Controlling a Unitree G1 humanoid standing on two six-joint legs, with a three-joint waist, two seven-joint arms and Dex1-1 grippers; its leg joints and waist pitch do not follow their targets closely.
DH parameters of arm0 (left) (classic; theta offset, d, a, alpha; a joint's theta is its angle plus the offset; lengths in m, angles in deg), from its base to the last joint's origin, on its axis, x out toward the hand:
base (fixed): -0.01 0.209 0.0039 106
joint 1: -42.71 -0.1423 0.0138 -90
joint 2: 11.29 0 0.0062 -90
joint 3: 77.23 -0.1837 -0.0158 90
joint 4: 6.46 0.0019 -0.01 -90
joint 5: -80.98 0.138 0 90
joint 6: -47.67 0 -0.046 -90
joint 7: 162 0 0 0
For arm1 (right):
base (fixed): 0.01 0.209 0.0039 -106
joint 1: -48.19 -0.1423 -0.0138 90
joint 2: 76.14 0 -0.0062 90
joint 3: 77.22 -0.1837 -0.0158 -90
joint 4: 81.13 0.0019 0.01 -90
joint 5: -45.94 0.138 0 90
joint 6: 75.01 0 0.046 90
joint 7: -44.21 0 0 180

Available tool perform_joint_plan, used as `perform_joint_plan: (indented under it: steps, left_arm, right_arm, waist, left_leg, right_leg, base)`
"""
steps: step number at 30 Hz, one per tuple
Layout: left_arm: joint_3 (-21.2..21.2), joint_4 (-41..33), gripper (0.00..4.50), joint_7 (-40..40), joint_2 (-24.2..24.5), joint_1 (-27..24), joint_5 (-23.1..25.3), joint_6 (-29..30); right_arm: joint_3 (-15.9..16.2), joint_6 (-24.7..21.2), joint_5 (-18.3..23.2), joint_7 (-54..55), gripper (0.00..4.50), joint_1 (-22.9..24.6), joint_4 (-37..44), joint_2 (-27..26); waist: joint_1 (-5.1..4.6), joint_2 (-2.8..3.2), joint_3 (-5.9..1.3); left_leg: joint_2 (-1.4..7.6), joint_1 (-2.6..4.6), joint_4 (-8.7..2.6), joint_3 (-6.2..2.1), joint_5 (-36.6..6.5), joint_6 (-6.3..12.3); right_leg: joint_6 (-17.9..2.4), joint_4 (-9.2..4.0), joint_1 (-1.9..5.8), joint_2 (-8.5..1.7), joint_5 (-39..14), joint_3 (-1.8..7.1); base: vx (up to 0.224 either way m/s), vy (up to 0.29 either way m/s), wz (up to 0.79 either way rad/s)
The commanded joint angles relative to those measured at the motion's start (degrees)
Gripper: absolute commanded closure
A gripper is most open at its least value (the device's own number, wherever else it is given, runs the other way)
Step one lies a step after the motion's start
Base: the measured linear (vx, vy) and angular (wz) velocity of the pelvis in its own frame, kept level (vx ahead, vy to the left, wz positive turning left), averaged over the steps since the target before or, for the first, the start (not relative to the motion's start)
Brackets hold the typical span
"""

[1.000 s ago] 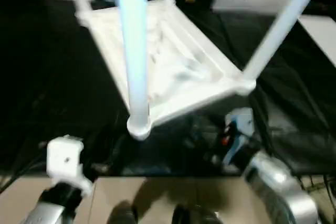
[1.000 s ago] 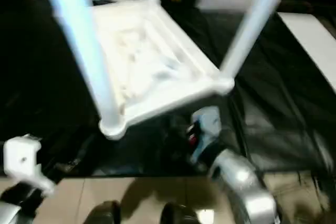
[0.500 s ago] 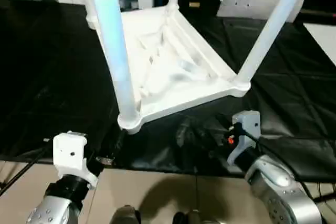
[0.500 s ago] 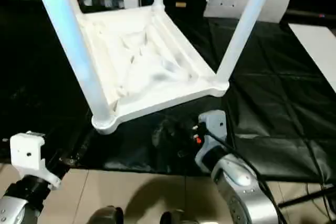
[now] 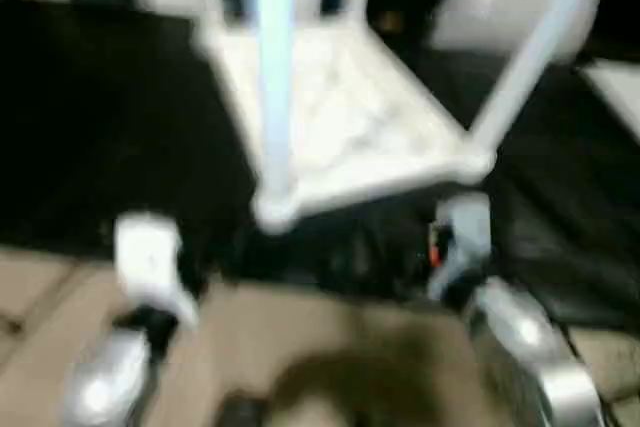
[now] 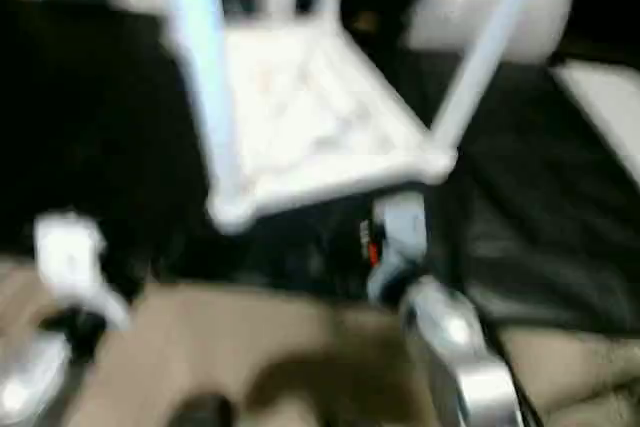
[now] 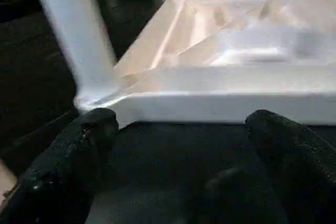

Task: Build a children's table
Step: Flip table

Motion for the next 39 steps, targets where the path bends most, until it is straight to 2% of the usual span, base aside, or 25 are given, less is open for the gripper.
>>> perform_joint_plan:
  steps: [1, 2, 3, 4, 5, 6, 7, 8, 9, 13, 16, 18, 20, 22, 25, 32, 33, 39]
  left_arm:
    - [-1.13, 2.23, 0.01, -0.53, 0.17, 2.12, 0.24, 1.25]
    - [-1.69, 3.33, 0.01, -0.95, 0.45, 3.36, 0.16, 1.67]
    - [-2.31, 5.15, 0.01, -0.81, 0.85, 5.22, 0.76, 1.70]
    - [-2.29, 6.31, 0.01, -0.71, 0.70, 6.41, 0.63, 1.79]
    - [-2.24, 7.44, 0.01, -0.47, 0.58, 7.60, 0.69, 2.05]
    - [-2.17, 8.75, 0.01, -0.31, 0.51, 8.93, 1.08, 1.84]
    - [-2.04, 9.98, 0.01, -0.46, 0.18, 10.31, 0.55, 1.98]
    - [-2.23, 11.10, 0.01, -0.66, 0.20, 11.55, 0.60, 1.82]
    - [-2.51, 11.95, 0.01, -1.11, 0.20, 12.52, 0.52, 1.41]
    - [-3.16, 15.04, 0.01, -1.77, -0.02, 15.54, 0.06, 1.09]
    - [-3.55, 18.63, 0.01, -1.24, -0.39, 18.75, 0.83, -0.33]
    - [-3.68, 19.76, 0.01, -1.44, -0.83, 19.70, 0.65, -1.09]
    - [-3.99, 19.94, 0.36, -2.29, -1.34, 19.99, 0.00, -1.67]
    - [-5.55, 19.86, 0.39, -2.53, -1.41, 19.62, 0.90, -2.04]
    - [-6.08, 20.35, 0.75, -1.45, -2.11, 19.63, 1.49, -2.48]
    - [-6.27, 21.38, 1.11, 0.31, -3.45, 19.84, 2.13, -3.91]
    - [-6.20, 21.47, 1.29, 0.58, -3.66, 19.91, 2.01, -3.96]
    - [-5.37, 21.51, 1.64, 1.95, -4.90, 19.74, 1.41, -3.74]
  right_arm:
    - [-0.71, -0.44, 0.74, -0.51, 0.00, -0.55, 0.77, 0.29]
    - [-0.64, -0.33, 0.58, -0.55, 0.00, -0.66, 0.67, 0.20]
    - [-0.42, -0.23, 0.40, -0.54, 0.00, -0.72, 0.61, 0.12]
    - [-0.22, -0.12, 0.28, -0.57, 0.00, -0.77, 0.62, 0.11]
    - [-0.04, -0.06, 0.23, -0.57, 0.00, -0.84, 0.63, 0.10]
    - [0.17, -0.04, 0.32, -0.67, 0.00, -0.91, 0.58, 0.11]
    - [0.34, -0.03, 0.31, -0.84, 0.00, -0.90, 0.55, 0.16]
    - [0.42, 0.00, 0.28, -0.95, 0.00, -0.92, 0.41, 0.16]
    - [0.52, 0.04, 0.12, -1.01, 0.00, -0.88, 0.32, 0.26]
    - [0.72, 0.24, -0.22, -1.42, 0.00, -0.88, 0.14, 0.63]
    - [0.90, 0.17, -0.44, -1.19, 0.00, -0.93, 0.33, 0.69]
    - [0.99, 0.19, -0.57, -1.12, 0.00, -0.93, 0.33, 0.72]
    - [1.12, 0.16, -0.76, -0.95, 0.00, -0.83, 0.36, 0.80]
    - [1.17, 0.18, -1.11, -0.81, 0.00, -0.81, 0.20, 0.96]
    - [1.17, 0.41, -1.43, -0.73, 0.00, -0.98, -0.04, 0.85]
    - [1.52, 0.70, -1.92, -0.83, 0.00, -1.25, -0.39, 0.73]
    - [1.57, 0.80, -1.91, -0.87, 0.00, -1.28, -0.46, 0.75]
    - [1.81, 0.86, -2.35, -1.19, 0.00, -1.11, -0.43, 0.59]
  waist:
    - [-1.47, 1.06, -3.09]
    - [-1.78, 1.01, -3.34]
    - [-2.36, 1.03, -3.95]
    - [-3.02, 1.31, -3.61]
    - [-3.32, 1.07, -3.71]
    - [-3.98, 0.80, -4.06]
    - [-3.97, 0.89, -4.22]
    - [-4.26, 0.70, -4.08]
    - [-4.19, 0.83, -4.17]
    - [-3.84, 0.54, -4.36]
    - [-3.59, 0.57, -4.45]
    - [-3.60, 0.50, -4.41]
    - [-3.60, 0.42, -4.34]
    - [-3.57, 0.45, -4.42]
    - [-3.60, 0.36, -4.48]
    - [-3.51, 0.25, -4.76]
    - [-3.49, 0.18, -4.87]
    - [-3.45, 0.21, -4.84]
  left_leg:
    - [5.21, 2.16, -6.83, -2.50, -20.08, -1.86]
    - [5.38, 1.77, -7.38, -2.51, -17.05, -0.96]
    - [5.39, 0.99, -7.78, -2.46, -11.96, 0.33]
    - [5.16, 0.99, -8.19, -2.11, -15.77, -0.39]
    - [5.01, 1.15, -8.08, -1.91, -17.24, -0.71]
    - [4.70, 0.70, -7.95, -1.45, -15.22, -0.31]
    - [4.86, 0.66, -7.91, -1.41, -13.72, -0.04]
    - [4.88, 0.36, -8.00, -1.32, -12.63, 0.34]
    - [4.81, 0.80, -7.74, -0.96, -11.77, 0.81]
    - [4.88, 0.79, -7.38, -0.32, -7.18, 3.15]
    - [4.99, 0.84, -7.34, -0.17, -5.83, 4.21]
    - [5.07, 0.74, -7.43, -0.13, -6.03, 4.34]
    - [5.22, 0.83, -7.47, 0.02, -6.87, 4.21]
    - [5.29, 0.85, -7.44, 0.18, -6.65, 4.18]
    - [5.27, 0.73, -7.41, 0.36, -5.70, 4.55]
    - [5.33, 0.78, -7.18, 0.57, -4.38, 5.32]
    - [5.31, 0.74, -7.13, 0.60, -3.89, 5.60]
    - [5.37, 0.69, -7.09, 0.69, -3.92, 5.89]
  right_leg:
    - [-7.60, -8.22, 0.84, -4.60, -10.16, 3.37]
    - [-8.06, -8.12, 1.61, -4.74, -4.97, 3.03]
    - [-8.64, -8.19, 2.78, -5.31, 1.44, 2.47]
    - [-8.95, -8.70, 2.13, -5.32, 0.32, 2.47]
    - [-9.05, -9.01, 2.08, -5.55, -0.45, 2.69]
    - [-9.55, -9.56, 2.85, -6.36, -0.23, 2.98]
    - [-9.71, -9.51, 2.91, -6.47, 0.82, 2.97]
    - [-9.77, -9.57, 2.92, -6.50, 1.64, 3.02]
    - [-9.93, -9.77, 2.53, -6.40, 2.28, 3.17]
    - [-11.11, -9.77, 2.82, -6.78, 5.94, 3.43]
    - [-11.62, -9.74, 2.91, -6.82, 7.14, 3.38]
    - [-11.84, -9.76, 3.01, -6.83, 6.51, 3.35]
    - [-12.08, -9.94, 2.93, -6.91, 4.51, 3.38]
    - [-12.16, -9.92, 2.89, -6.85, 4.44, 3.41]
    - [-12.07, -9.81, 2.87, -6.72, 5.72, 3.44]
    - [-12.33, -9.69, 2.87, -6.74, 7.32, 3.51]
    - [-12.47, -9.62, 2.94, -6.75, 7.98, 3.50]
    - [-12.88, -9.63, 2.88, -6.75, 7.95, 3.48]
  base:
    - [-0.041, 0.068, 0.05]
    - [0.008, 0.094, -0.10]
    - [0.008, 0.094, -0.10]
    - [0.005, 0.097, -0.10]
    - [0.002, 0.079, -0.03]
    - [0.002, 0.079, -0.03]
    - [0.011, 0.060, -0.05]
    - [0.000, 0.000, 0.00]
    - [0.000, 0.000, 0.00]
    - [0.000, 0.000, 0.00]
    - [0.000, 0.000, 0.00]
    - [0.000, 0.000, 0.00]
    - [0.000, 0.000, 0.00]
    - [0.000, 0.000, 0.00]
    - [0.000, 0.000, 0.00]
    - [0.000, 0.000, 0.00]
    - [0.000, 0.000, 0.00]
    - [0.000, 0.000, 0.00]
